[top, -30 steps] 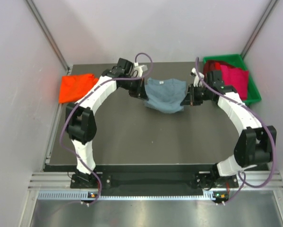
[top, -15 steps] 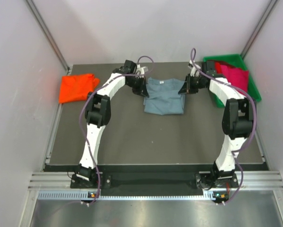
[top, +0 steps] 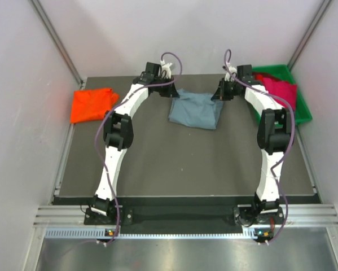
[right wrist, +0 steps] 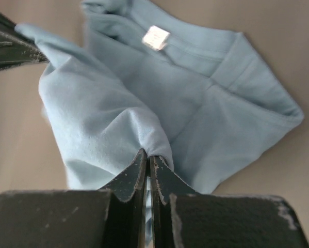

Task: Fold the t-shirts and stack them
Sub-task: Fold the tshirt

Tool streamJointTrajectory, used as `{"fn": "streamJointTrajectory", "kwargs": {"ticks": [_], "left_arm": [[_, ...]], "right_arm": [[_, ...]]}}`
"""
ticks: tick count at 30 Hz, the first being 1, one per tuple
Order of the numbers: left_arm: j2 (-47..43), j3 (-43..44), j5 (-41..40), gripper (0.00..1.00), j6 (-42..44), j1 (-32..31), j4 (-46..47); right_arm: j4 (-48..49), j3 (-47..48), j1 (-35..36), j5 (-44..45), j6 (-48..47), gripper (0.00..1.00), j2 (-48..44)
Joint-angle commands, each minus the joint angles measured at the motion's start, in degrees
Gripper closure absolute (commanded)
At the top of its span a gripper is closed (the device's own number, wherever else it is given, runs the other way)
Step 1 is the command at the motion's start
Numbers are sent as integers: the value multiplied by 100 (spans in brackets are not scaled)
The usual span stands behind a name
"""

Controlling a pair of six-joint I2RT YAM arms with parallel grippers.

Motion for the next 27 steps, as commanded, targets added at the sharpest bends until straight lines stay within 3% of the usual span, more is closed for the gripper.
{"fn": "streamJointTrajectory", "kwargs": {"ticks": [1, 5, 7, 8, 9, 14, 16, 18, 19, 20, 21, 23, 27], "left_arm": [[313, 153, -145, 99, -149, 82, 745], [603, 267, -215, 71, -62, 99, 1114], [656, 433, -442, 42, 9, 108, 1195], [621, 469, -522, 10, 9, 108, 1230], [560, 504, -549, 1, 44, 108, 1247], [-194, 233, -839, 1, 62, 117, 1230], [-371, 13, -874, 1, 97, 117, 1072], [-600, -233, -892, 1, 97, 117, 923], [-662, -321, -875, 1, 80, 117, 801], [-767, -418, -822, 1, -129, 126, 756], [-803, -601, -726, 1, -262, 169, 729], [-890, -857, -454, 1, -682, 222, 738], [-882, -1368, -93, 1, -922, 284, 721]], "right_arm": [[170, 572, -11, 226, -223, 100, 423], [197, 1048, 15, 323, -373, 100, 775], [223, 1223, 59, 419, -399, 100, 794], [214, 1250, 85, 498, -373, 100, 750], [223, 1242, 94, 569, -373, 100, 689], [232, 900, 112, 788, -224, 100, 100], [188, 697, 120, 1016, -215, 95, -67], [118, 548, 120, 1613, -206, 84, -225], [83, 539, 112, 1720, -241, 74, -270], [56, 530, 94, 1773, -267, 55, -331], [47, 539, 77, 1704, -250, 48, -488], [65, 600, 85, 1293, -250, 38, -621], [126, 723, 287, 650, -75, 38, -639]]}}
